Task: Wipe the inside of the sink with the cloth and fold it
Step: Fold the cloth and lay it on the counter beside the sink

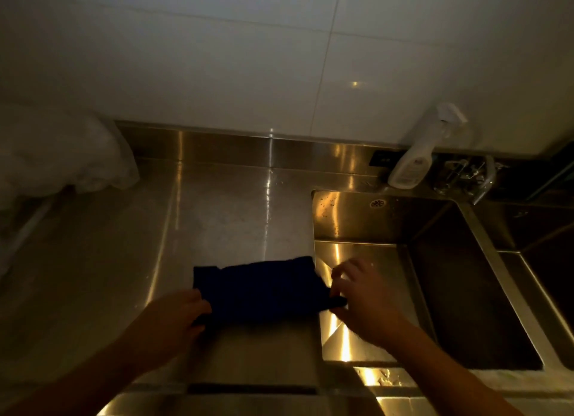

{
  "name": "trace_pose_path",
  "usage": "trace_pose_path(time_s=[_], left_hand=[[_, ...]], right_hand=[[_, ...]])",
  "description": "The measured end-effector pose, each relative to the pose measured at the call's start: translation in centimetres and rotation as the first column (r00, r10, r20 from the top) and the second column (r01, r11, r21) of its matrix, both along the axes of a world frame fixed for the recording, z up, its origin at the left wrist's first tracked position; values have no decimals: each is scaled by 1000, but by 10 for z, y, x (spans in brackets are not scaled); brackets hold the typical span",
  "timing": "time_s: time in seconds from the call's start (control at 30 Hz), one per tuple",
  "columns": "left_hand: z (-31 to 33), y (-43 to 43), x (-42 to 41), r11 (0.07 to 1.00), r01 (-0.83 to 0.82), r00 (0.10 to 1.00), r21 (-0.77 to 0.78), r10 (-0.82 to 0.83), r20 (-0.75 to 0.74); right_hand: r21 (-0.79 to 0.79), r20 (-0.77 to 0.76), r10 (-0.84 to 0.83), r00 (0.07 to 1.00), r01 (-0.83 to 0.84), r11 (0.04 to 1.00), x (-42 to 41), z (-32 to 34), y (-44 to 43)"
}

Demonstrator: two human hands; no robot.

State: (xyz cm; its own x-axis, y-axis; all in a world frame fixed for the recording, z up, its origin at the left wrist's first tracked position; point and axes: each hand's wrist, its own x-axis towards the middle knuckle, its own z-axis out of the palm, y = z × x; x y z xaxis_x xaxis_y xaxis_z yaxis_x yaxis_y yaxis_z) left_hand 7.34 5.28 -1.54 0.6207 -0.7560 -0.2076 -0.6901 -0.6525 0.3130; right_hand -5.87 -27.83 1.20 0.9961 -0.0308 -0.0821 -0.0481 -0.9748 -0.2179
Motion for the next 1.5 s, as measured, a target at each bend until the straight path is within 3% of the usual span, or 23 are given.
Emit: trace_pose_path(time_s=[0.07, 0.13, 0.27, 0.47, 0.63, 0.83, 1.03, 1.13, 1.23, 1.37, 1.43, 1.5], left_hand=[[-29, 3, -28, 989, 92, 993, 113, -84, -79], [-40, 3, -43, 981, 123, 988, 153, -107, -109], [-51, 15, -42, 997, 47, 978, 66, -32, -207], [-38, 10, 6, 997, -74, 953, 27, 79, -294], [-22, 1, 33, 996, -85, 948, 29, 89, -306], [-10, -11, 61, 971, -226, 909, -76, 182, -374], [-21, -26, 72, 959, -281, 901, -44, 248, -356], [-13, -22, 63, 968, -231, 937, -103, 192, -293], [-9, 0, 35, 968, -194, 960, -160, 155, -232], [-25, 27, -14, 1000, 15, 950, -9, -17, -313], [-35, 28, -28, 989, 147, 961, 12, -140, -239], [-47, 19, -35, 993, 79, 989, -91, -90, -118]], right_hand=[[-5, -132, 94, 987, -95, 995, -23, -28, 14], [-12, -171, 141, 975, -145, 989, -39, -46, 22], [201, -209, 44, 977, -1, 980, -46, -59, 16], [358, -232, -65, 971, 147, 922, -5, -46, -2], [410, -274, -81, 958, 193, 891, 26, -35, -13], [488, -266, -151, 952, 268, 831, 62, -31, -20], [529, -342, -256, 904, 410, 743, 79, -46, -14], [535, -258, -223, 940, 331, 777, 72, -44, -14], [480, -184, -89, 979, 168, 861, 38, -33, -17], [375, -372, 174, 912, -24, 927, -19, -43, -18], [455, -464, 162, 871, 77, 887, -32, -52, -15], [501, -457, -118, 882, 364, 785, -30, -62, -6]])
